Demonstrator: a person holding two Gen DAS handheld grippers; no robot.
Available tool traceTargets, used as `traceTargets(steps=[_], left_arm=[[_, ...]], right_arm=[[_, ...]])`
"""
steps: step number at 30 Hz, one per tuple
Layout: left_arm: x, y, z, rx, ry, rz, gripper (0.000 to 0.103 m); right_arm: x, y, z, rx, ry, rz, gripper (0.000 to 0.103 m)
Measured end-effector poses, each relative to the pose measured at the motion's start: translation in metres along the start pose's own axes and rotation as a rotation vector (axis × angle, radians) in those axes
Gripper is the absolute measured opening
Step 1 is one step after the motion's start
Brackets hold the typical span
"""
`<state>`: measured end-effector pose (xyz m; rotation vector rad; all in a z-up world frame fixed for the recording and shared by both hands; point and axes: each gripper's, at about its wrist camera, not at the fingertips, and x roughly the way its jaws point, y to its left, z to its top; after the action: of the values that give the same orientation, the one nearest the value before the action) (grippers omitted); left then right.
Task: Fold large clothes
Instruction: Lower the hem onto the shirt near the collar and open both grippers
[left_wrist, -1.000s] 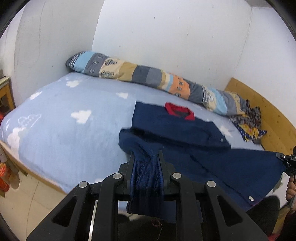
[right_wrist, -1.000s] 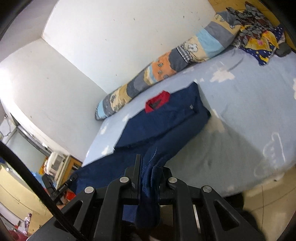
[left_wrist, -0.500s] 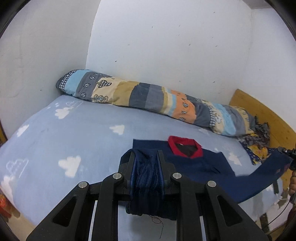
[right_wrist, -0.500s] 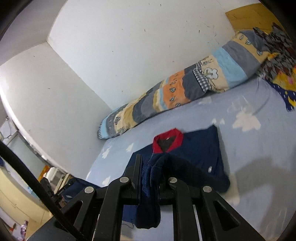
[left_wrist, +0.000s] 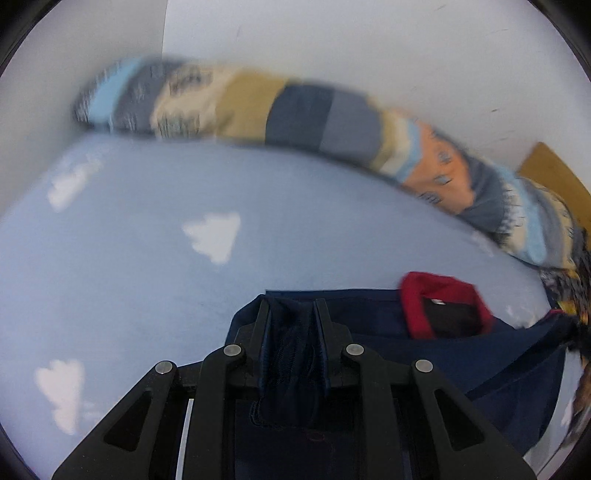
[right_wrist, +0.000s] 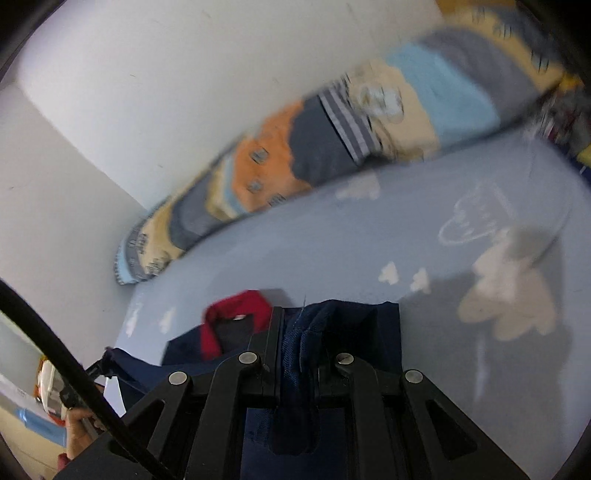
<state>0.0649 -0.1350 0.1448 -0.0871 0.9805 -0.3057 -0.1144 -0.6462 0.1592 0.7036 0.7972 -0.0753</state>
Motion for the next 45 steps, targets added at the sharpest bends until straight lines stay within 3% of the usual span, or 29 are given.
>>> traceTargets(steps=[3, 4, 5, 7, 12, 17, 19, 21, 23, 25, 28, 29, 31, 32, 35, 39, 42, 44, 45], left_arm=[[0.049, 0.008, 0.009, -0.05, 0.07, 0.013, 0.03], [0.062, 0.012, 0.012, -0.075, 0.093, 0.006, 0.039], [0.07, 0.015, 0.016, -0.097, 0.106, 0.016, 0.057], [0.071, 0.027, 0.023, -0.144, 0.078, 0.016, 0.074], [0.043, 0.048, 0.033, -0.223, 0.02, -0.039, 0.075], [-0.004, 0.035, 0.011, -0.102, -0.099, 0.002, 0.077], [-0.016, 0.021, -0.004, -0.025, -0.142, -0.02, 0.078], [-0.021, 0.004, -0.025, 0.079, -0.165, -0.006, 0.078], [-0.017, -0.015, -0.058, 0.202, -0.157, 0.007, 0.078], [-0.007, -0.02, -0.085, 0.248, -0.122, 0.036, 0.078], [0.012, 0.0, -0.128, 0.269, -0.055, 0.165, 0.079], [0.014, 0.018, -0.14, 0.22, -0.038, 0.162, 0.08], [0.004, 0.048, -0.152, 0.083, -0.012, 0.097, 0.088], [-0.001, 0.06, -0.156, 0.022, 0.015, 0.076, 0.089], [-0.032, 0.065, -0.168, 0.012, 0.012, 0.091, 0.089], [-0.077, 0.056, -0.179, -0.005, -0.039, 0.058, 0.089], [-0.105, 0.035, -0.192, 0.002, -0.08, 0.038, 0.089], [-0.112, 0.014, -0.202, 0.031, -0.08, 0.039, 0.089], [-0.114, 0.003, -0.208, 0.059, -0.078, 0.036, 0.089]], right_arm=[[0.053, -0.031, 0.01, 0.094, 0.042, -0.019, 0.015], [0.065, -0.04, 0.011, 0.121, 0.053, -0.015, 0.018], [0.077, -0.048, 0.012, 0.162, 0.077, -0.011, 0.028], [0.093, -0.064, 0.013, 0.246, 0.105, -0.002, 0.033], [0.07, -0.066, 0.016, 0.282, 0.047, 0.093, 0.043], [0.007, -0.026, 0.02, 0.111, -0.096, 0.076, 0.051], [-0.019, -0.007, 0.019, 0.033, -0.144, 0.072, 0.055], [-0.025, 0.007, 0.007, -0.023, -0.118, 0.1, 0.058], [-0.014, 0.022, -0.017, -0.097, -0.029, 0.096, 0.058], [0.004, 0.037, -0.061, -0.209, 0.079, 0.066, 0.055], [0.016, 0.03, -0.121, -0.277, 0.16, 0.006, 0.045], [0.018, 0.018, -0.137, -0.266, 0.18, -0.036, 0.041], [0.009, -0.006, -0.157, -0.22, 0.176, -0.064, 0.02], [0.0, -0.017, -0.166, -0.203, 0.166, -0.072, 0.004], [-0.033, -0.048, -0.178, -0.065, 0.141, -0.116, 0.003], [-0.074, -0.026, -0.183, -0.079, 0.084, -0.159, 0.015], [-0.1, 0.003, -0.188, -0.1, 0.036, -0.123, 0.028], [-0.103, 0.017, -0.194, -0.122, 0.024, -0.118, 0.039], [-0.101, 0.019, -0.199, -0.129, 0.033, -0.127, 0.039]])
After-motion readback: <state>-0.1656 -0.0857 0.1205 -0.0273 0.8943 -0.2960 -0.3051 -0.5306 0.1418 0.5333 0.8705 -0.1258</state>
